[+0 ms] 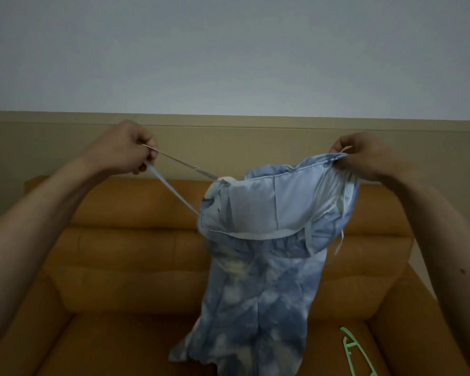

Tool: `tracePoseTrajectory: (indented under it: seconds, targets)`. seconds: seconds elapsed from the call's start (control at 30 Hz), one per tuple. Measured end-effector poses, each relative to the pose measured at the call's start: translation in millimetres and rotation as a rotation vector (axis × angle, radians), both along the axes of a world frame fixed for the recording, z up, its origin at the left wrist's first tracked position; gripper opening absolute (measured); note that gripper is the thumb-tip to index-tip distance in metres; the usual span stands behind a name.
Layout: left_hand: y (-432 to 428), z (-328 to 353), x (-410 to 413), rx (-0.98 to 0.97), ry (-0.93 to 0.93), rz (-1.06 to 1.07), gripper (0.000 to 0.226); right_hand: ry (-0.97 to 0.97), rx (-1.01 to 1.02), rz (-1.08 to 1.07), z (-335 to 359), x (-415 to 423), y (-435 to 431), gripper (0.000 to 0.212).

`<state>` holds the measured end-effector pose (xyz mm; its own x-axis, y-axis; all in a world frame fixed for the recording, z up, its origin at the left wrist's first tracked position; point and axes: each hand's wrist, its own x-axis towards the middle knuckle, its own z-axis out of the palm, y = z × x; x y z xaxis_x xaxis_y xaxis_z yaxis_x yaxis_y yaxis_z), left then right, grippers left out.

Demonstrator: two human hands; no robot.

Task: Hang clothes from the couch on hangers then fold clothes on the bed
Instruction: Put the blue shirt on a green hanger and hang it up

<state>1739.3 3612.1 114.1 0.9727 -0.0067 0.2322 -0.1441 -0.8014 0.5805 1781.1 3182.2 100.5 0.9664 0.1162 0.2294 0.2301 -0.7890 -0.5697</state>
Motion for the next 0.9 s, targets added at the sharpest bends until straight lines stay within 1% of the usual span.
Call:
tracePoseTrajectory:
  seconds: [0.1, 0.17, 0.2, 0.23, 0.3, 0.37, 0.43, 0.53, 0.63, 0.67, 0.73, 0.8, 0.9]
  targets:
    - [-11.9, -3.6, -7.5, -0.376, 0.196, -0.128, 0.046, 0.099, -0.104, 0.028, -12.8, 2.5, -3.1, 0.016]
    - [-26.7, -6.1, -11.3, -0.674, 0.262, -0.199, 0.056, 0.186, -0.281, 0.035, -22.2, 3.9, 0.2, 0.019]
    - [-35.3, -7.4, -12.8, -0.784, 0.286, -0.220, 0.057, 0.237, -0.380, 0.026, -29.1, 3.4, 2.3, 0.022]
    - [-43.4, -8.9, -13.1, -0.865, 0.307, -0.232, 0.055, 0.295, -0.462, 0.009, -37.6, 3.6, 3.9, 0.025]
    - [-60.2, -13.5, -11.6, -0.982, 0.359, -0.253, 0.045, 0.415, -0.558, -0.023, -54.5, 3.2, 2.3, 0.028]
    - [-70.3, -17.6, -12.2, -1.053, 0.376, -0.260, 0.035, 0.455, -0.572, -0.057, -69.1, 3.8, -0.7, 0.027]
    - [-81.3, -24.2, -11.1, -1.068, 0.382, -0.252, 0.029, 0.460, -0.567, -0.093, -81.5, 4.5, -9.2, 0.022]
    - [-105.3, -39.3, -9.5, -1.057, 0.416, -0.246, 0.022, 0.473, -0.541, -0.136, -98.8, 5.4, -24.4, 0.012]
    - [-137.0, -65.3, -7.8, -0.999, 0.488, -0.214, 0.018, 0.448, -0.522, -0.112, -105.0, 5.3, -38.5, 0.012]
    - [-150.7, -77.5, -7.4, -0.969, 0.520, -0.207, 0.017, 0.441, -0.463, -0.082, -108.5, 5.9, -42.6, 0.010]
    - [-179.1, -105.2, -8.5, -0.902, 0.594, -0.200, 0.017, 0.498, -0.157, -0.005, -125.3, 2.1, -49.1, 0.007]
    - [-212.0, -142.8, -5.7, -0.861, 0.706, -0.191, 0.019, 0.596, 0.112, 0.023, -158.6, -3.7, -61.0, 0.015]
    - [-248.1, -199.3, 0.2, -0.844, 0.840, -0.150, 0.023, 0.702, 0.326, -0.063, -231.3, -11.9, -87.9, 0.023]
